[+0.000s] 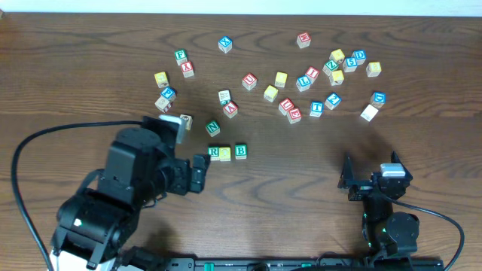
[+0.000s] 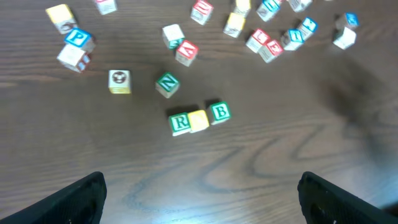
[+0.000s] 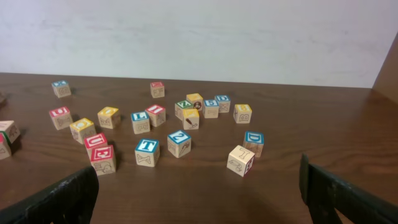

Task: Spell out ROBOT
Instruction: 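Open the left gripper, release the B block and retract left, then move the right gripper up over the block pile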

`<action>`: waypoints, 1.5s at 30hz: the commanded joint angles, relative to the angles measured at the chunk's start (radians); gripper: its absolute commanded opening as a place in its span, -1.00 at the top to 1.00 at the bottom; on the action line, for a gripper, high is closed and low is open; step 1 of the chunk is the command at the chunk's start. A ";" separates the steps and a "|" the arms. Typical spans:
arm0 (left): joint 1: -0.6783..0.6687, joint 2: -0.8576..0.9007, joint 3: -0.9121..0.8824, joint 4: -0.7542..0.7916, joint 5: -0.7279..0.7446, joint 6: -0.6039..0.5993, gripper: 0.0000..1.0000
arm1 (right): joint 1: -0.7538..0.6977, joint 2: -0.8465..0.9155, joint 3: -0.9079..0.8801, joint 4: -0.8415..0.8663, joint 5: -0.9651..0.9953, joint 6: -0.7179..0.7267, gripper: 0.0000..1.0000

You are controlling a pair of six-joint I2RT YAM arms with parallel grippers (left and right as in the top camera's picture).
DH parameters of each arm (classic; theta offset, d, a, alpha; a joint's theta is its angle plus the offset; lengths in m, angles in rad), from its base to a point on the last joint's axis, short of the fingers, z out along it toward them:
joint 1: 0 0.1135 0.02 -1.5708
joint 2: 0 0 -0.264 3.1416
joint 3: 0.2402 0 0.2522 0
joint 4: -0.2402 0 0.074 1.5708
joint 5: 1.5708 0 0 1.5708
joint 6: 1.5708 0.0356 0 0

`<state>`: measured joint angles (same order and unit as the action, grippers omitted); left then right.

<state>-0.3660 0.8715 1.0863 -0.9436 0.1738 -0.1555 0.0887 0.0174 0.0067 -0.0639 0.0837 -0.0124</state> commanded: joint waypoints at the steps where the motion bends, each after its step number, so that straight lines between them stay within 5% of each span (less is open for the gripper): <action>1: 0.092 -0.005 0.009 -0.010 0.119 0.079 -0.93 | -0.007 -0.003 -0.001 -0.004 -0.001 -0.011 -0.99; 8: 0.226 0.008 0.009 -0.040 0.173 0.084 -0.93 | -0.006 -0.003 -0.001 -0.004 -0.001 -0.011 -0.98; 29: 0.232 0.009 0.009 -0.054 0.174 0.085 -0.94 | -0.006 -0.003 -0.001 -0.004 -0.001 -0.011 -0.98; 38: 0.312 0.009 0.009 -0.103 0.174 0.317 -0.94 | -0.006 -0.003 -0.001 -0.004 -0.001 -0.011 -0.98; 45: 0.404 0.009 0.009 -0.114 0.174 0.383 -0.94 | -0.006 -0.003 -0.001 -0.004 -0.001 -0.011 -0.99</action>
<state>0.0055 0.8810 1.0863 -1.0519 0.3386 0.1631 0.0887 0.0174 0.0067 -0.0639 0.0837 -0.0120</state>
